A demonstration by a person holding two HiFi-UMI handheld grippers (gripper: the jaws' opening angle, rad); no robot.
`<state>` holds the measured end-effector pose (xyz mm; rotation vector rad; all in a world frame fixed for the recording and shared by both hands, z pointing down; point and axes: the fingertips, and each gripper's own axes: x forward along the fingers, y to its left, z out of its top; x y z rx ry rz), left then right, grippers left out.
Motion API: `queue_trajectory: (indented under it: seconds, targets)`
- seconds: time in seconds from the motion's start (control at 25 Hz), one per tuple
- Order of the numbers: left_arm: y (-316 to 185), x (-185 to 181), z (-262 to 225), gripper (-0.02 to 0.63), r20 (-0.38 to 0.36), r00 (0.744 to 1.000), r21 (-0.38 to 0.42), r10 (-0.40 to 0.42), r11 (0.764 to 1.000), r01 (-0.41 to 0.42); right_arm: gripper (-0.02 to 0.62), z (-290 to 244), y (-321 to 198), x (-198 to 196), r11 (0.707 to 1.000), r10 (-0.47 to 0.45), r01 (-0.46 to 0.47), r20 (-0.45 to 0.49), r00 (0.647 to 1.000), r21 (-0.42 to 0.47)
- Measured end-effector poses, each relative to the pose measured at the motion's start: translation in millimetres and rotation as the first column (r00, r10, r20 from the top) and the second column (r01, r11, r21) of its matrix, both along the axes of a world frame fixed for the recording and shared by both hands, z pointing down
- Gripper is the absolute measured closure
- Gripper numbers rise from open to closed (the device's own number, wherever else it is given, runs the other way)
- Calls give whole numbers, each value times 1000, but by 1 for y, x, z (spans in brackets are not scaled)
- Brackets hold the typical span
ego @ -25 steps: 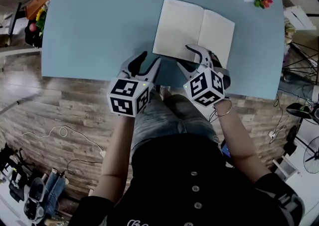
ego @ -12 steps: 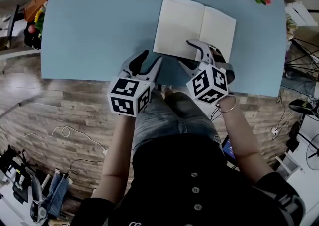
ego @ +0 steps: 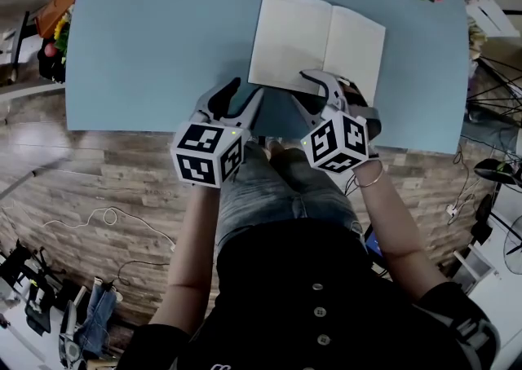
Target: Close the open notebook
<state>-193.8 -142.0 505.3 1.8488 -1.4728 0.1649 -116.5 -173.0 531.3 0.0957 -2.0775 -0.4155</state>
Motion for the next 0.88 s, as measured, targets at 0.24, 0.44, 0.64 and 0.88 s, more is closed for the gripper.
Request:
queue_trajectory:
  seconds: [0.24, 0.44, 0.64, 0.88]
  targets:
    - [-3, -2, -1, 436, -13, 1000, 5, -9, 1000, 9, 463, 2, 5, 0, 1000, 8, -8, 21, 1000, -20]
    - [-6, 0, -1, 436, -21, 1000, -2, -3, 1000, 3, 504, 1, 9, 0, 1000, 3, -2, 38, 999, -17]
    - [-10, 0, -3, 436, -30, 999, 2, -16, 1000, 16, 526, -1, 11, 1, 1000, 20, -18, 66, 998, -20]
    - [-16, 3, -3, 436, -86, 996, -14, -15, 1000, 14, 538, -6, 11, 2, 997, 57, -50, 112, 992, -64]
